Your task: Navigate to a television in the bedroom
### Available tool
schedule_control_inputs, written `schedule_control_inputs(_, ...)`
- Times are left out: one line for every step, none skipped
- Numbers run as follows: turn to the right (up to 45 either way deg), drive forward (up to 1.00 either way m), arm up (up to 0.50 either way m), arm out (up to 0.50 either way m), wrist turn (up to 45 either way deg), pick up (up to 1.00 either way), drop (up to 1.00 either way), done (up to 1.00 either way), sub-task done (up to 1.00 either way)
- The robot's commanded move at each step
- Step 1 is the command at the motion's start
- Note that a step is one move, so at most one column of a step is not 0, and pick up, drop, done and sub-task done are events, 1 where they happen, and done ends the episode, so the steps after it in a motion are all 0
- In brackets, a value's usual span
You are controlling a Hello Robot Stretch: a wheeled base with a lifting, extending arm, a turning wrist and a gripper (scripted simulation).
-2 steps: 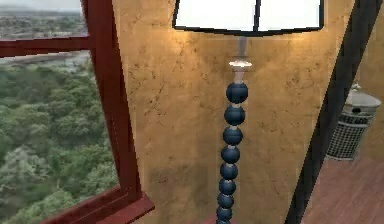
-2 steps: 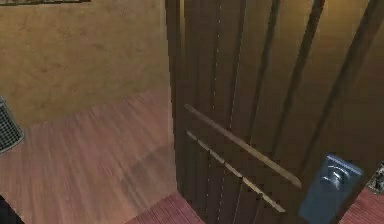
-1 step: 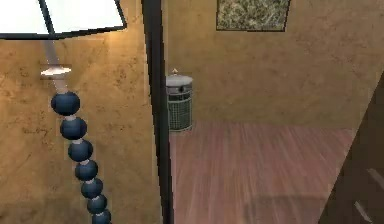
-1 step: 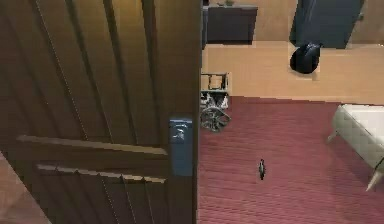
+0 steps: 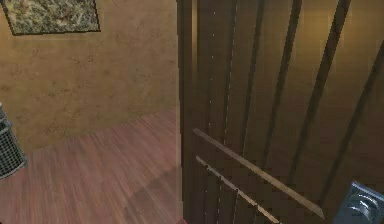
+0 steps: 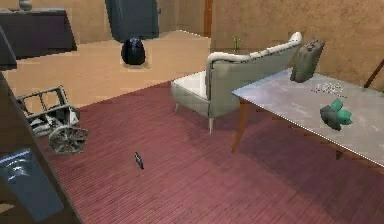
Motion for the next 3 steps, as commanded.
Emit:
schedule_control_inputs(0.0, 0.4, 0.0, 0.0, 0.0, 0.0, 0.0, 0.0, 0.0)
schedule_control_inputs(-36.0, 0.0, 0.0, 0.0, 0.0, 0.0, 0.0, 0.0, 0.0)
schedule_control_inputs(0.0, 0.75, 0.0, 0.0, 0.0, 0.0, 0.0, 0.0, 0.0)
